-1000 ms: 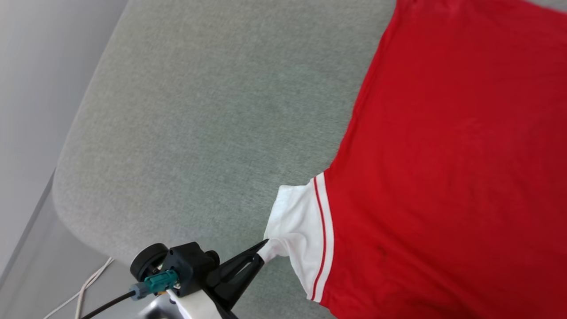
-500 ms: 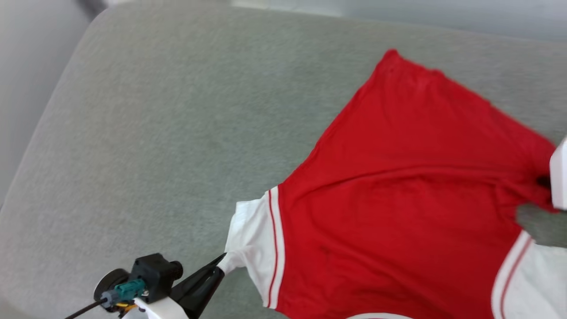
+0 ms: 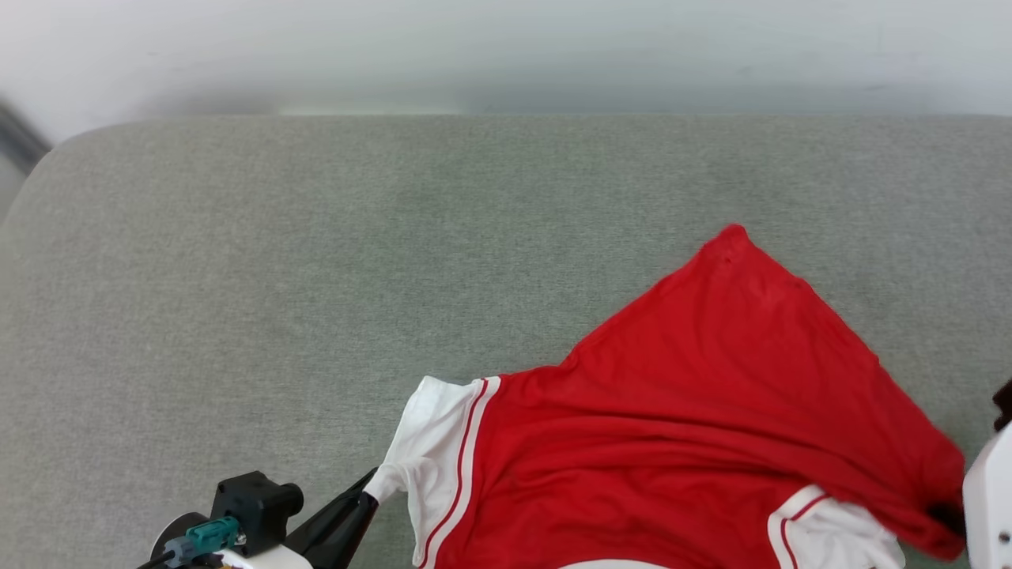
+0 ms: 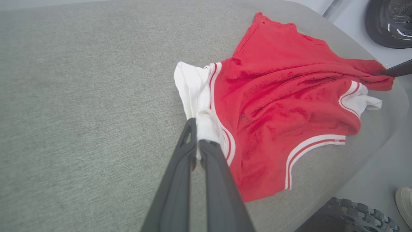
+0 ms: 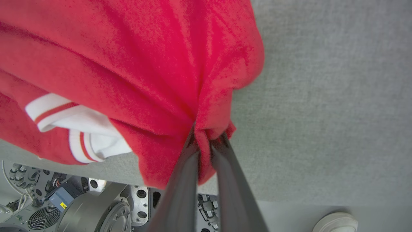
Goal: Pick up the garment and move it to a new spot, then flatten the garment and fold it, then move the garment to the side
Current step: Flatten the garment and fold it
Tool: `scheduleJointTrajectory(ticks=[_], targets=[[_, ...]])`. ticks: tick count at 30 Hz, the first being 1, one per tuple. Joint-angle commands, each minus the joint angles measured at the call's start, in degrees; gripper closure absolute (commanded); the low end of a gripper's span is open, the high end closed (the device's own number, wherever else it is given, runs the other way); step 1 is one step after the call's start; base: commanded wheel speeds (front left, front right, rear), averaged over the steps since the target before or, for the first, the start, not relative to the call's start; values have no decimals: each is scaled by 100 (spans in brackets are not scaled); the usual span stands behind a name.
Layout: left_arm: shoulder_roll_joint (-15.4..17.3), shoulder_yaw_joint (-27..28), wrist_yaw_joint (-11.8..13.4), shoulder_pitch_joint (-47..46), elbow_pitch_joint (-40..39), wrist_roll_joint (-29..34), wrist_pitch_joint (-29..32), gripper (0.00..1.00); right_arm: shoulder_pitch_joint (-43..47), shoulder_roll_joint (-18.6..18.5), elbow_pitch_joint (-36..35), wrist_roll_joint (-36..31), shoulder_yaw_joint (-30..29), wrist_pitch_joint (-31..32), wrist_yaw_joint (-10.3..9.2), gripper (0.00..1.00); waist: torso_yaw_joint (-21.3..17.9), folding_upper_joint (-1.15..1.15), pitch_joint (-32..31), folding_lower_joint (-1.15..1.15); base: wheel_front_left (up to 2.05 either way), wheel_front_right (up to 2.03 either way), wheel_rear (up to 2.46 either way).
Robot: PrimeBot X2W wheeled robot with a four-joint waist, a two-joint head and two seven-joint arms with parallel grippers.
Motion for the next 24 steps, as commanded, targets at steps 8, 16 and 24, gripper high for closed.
scheduleJointTrajectory(ticks=[8,16,24], targets=[[-96,11,-18,-147,75,75,-105,100,516,353,-338,-140,-147,-126,-4,0,-90,0,-1,1,0,0,0],[-21,22,31,-336,-75,346,-195,100,-86,-86,-941,-39,-62,131,-4,0,91,0,145,1,0,0,0],[-59,-24,-40,-801,-416,821,-274,100,-1418,-251,-1497,-168,138,866,-4,0,543,0,641,1,0,0,0]])
